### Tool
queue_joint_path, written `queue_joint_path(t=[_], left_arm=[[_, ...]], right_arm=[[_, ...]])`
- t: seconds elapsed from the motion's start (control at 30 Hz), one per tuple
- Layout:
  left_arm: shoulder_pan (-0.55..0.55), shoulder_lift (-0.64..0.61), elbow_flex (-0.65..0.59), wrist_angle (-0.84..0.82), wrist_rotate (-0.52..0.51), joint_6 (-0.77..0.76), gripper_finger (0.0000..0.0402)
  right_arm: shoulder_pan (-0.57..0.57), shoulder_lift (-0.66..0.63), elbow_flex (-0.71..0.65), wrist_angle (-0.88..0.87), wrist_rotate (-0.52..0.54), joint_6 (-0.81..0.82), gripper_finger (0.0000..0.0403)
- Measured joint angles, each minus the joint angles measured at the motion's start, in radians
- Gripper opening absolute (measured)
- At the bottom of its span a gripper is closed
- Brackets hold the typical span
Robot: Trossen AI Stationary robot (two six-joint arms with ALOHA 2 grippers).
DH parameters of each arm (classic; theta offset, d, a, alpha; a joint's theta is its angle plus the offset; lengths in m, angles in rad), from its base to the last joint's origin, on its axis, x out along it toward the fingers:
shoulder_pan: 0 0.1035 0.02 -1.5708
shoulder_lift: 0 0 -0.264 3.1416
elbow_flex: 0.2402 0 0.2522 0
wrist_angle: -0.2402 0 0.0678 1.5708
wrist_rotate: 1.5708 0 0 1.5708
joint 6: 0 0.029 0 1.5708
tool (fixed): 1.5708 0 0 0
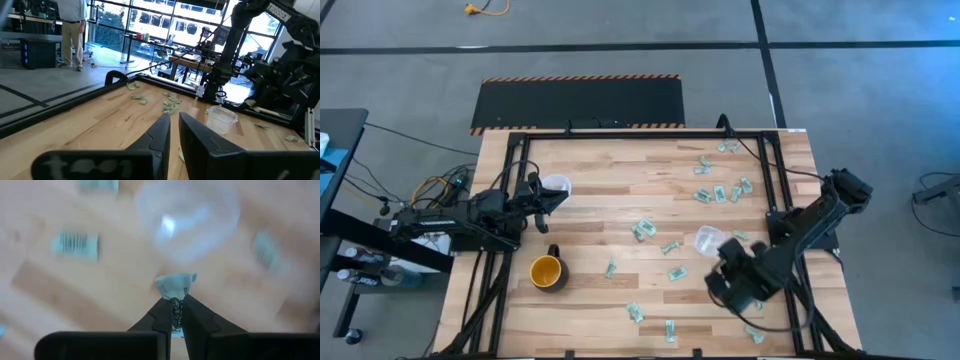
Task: Pick and place Stevia / Truvia into bins
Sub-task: Put the white stevia packet into the square transparent container
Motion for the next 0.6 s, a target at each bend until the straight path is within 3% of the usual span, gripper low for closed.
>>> queue_joint_path(t=[0.1,0.3,0.6], left_arm=[[0.000,0.000,0.000,0.000,0.000,0.000,0.0027],[0.000,0.000,0.000,0.000,0.000,0.000,0.0027],[0.000,0.000,0.000,0.000,0.000,0.000,0.0027]], right_arm=[[-0.094,0.000,0.019,-0.036,0.054,-0.136,0.0020],[-0.278,0.000,0.012,-0.035,0.044,-0.375,0.0009],[-0.376,-0.001,0.012,0.066,-0.094,-0.562,0.0076]])
